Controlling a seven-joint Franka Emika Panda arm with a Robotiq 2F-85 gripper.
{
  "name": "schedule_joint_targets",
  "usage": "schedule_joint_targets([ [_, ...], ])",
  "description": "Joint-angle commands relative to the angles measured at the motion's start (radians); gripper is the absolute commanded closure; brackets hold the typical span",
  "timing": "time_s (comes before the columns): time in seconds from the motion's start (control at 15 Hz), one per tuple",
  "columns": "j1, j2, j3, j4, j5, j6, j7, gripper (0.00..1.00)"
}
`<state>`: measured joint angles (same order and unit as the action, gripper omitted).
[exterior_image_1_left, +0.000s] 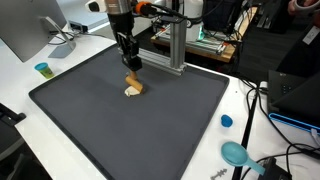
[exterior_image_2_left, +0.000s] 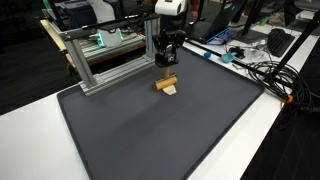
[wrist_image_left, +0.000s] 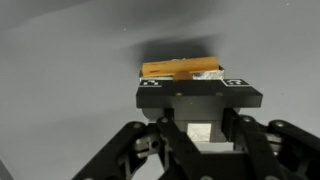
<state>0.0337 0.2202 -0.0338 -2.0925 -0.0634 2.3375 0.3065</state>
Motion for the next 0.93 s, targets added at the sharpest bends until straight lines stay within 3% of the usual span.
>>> schedule_joint_targets([
  [0.0,-0.003,0.014,0.0,-0.015,0.024,0.113,0.013,0.78],
  [0.87,-0.005,0.061,-0.009,-0.009,0.048,0.25,0.06,0.78],
])
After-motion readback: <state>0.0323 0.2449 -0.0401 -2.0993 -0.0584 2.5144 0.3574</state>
